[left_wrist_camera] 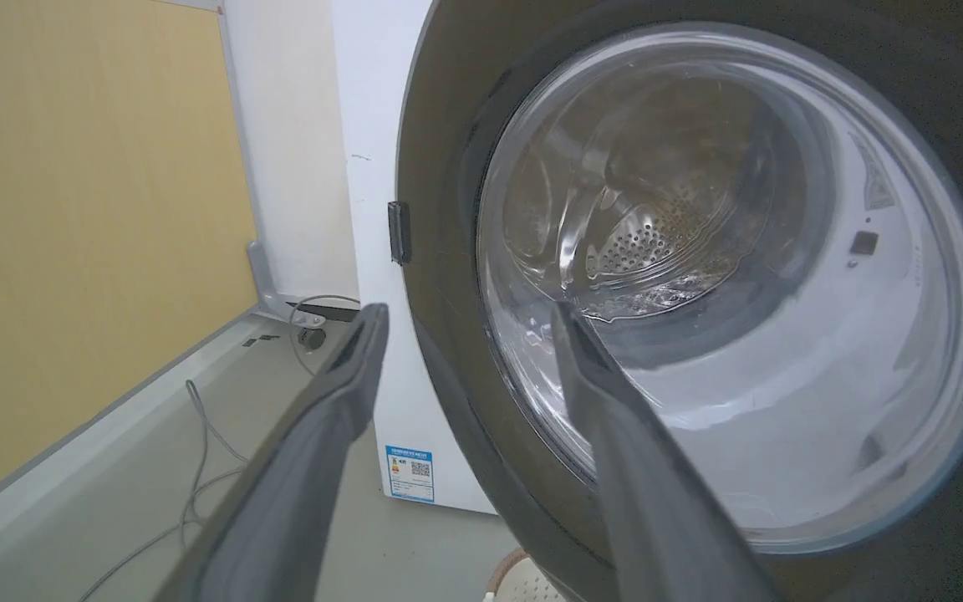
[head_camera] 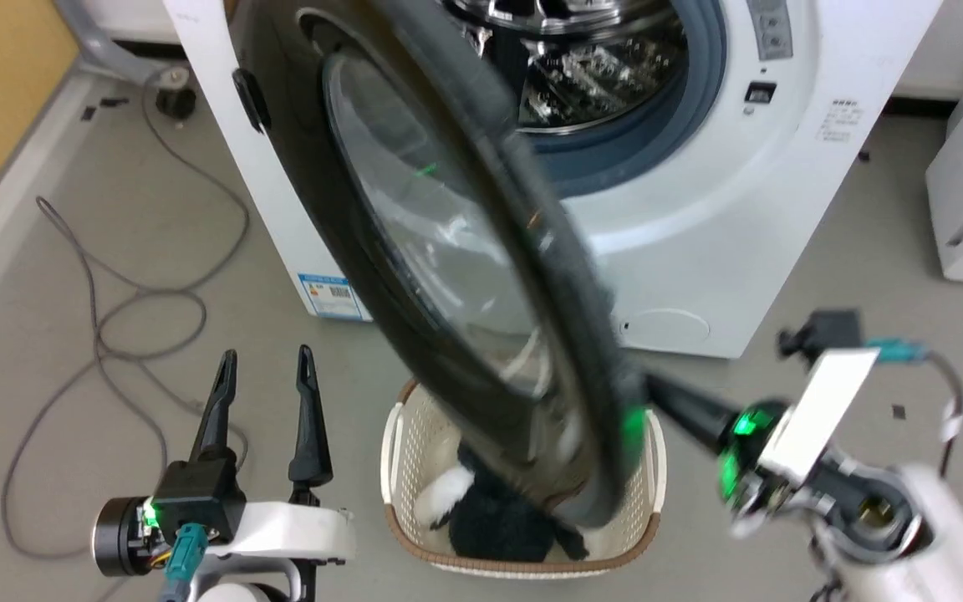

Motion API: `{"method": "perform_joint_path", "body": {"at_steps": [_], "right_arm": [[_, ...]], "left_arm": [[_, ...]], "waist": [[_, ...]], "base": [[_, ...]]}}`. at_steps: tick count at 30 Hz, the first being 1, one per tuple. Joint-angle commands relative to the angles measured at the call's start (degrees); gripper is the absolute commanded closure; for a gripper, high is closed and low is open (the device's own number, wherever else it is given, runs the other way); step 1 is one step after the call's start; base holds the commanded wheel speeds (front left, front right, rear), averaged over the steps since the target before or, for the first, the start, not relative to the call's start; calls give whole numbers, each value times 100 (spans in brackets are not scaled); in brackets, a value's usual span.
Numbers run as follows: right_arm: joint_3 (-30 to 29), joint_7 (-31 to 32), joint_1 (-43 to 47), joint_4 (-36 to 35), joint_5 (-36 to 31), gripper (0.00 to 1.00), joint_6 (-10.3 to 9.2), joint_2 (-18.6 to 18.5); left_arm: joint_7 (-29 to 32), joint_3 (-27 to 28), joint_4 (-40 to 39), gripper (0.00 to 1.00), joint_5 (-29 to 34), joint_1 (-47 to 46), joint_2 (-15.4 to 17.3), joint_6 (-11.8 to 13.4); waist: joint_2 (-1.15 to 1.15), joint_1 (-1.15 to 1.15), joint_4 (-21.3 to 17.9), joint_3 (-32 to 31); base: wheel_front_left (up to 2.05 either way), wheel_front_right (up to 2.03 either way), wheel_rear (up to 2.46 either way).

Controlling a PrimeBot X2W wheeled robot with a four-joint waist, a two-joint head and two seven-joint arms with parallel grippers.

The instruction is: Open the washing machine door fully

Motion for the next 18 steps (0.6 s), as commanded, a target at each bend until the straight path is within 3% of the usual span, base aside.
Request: {"method": "perform_joint_path", "body": {"at_steps": [1,9,18], "right_arm": [[82,39,220,-103,-37,100,6,68],[474,101,887,-645,-130,100,6,329],[619,-85,1362,-1112,-338,100,6,314]], "left_arm": [[-30,19,31,0,47,85,6,-25],[-30,88,107,0,84,263,6,-73],[-30,179,184,0,76,522,6,-104]], "waist": [[0,1,6,-100],[0,1,-2,-382],[0,1,-99,-694]], "base": [[0,0,0],[0,0,0],[0,0,0]]}}
